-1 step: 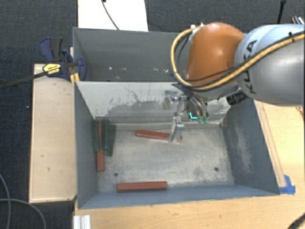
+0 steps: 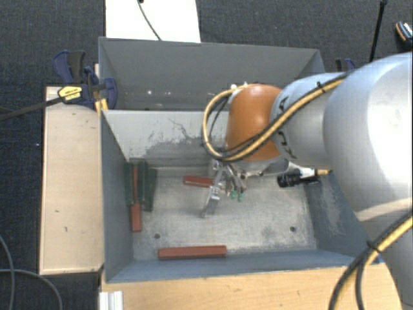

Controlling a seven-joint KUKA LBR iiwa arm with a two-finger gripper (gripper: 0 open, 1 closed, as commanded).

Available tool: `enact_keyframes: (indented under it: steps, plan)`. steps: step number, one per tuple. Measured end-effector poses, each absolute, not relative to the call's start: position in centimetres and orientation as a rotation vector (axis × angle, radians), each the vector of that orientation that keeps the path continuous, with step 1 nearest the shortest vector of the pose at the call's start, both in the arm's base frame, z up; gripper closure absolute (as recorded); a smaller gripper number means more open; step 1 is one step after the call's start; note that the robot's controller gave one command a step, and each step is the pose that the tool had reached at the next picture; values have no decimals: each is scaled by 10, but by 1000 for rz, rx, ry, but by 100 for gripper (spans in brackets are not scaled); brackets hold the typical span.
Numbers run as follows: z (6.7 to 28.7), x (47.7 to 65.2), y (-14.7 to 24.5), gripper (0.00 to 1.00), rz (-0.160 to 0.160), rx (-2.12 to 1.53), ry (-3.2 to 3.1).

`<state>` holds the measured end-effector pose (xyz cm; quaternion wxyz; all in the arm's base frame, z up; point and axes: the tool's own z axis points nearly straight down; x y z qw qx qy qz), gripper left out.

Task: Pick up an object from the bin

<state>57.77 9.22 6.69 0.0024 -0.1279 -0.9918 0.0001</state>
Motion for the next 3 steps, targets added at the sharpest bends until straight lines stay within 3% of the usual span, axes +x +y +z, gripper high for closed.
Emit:
enact_keyframes:
  steps: [1, 2, 3]
  plan:
    - [71, 580, 92, 100, -3, -406, -3117]
    - [97, 574, 118, 100, -3, 66, -3147]
    - [227, 567, 123, 100, -4, 71, -3151]
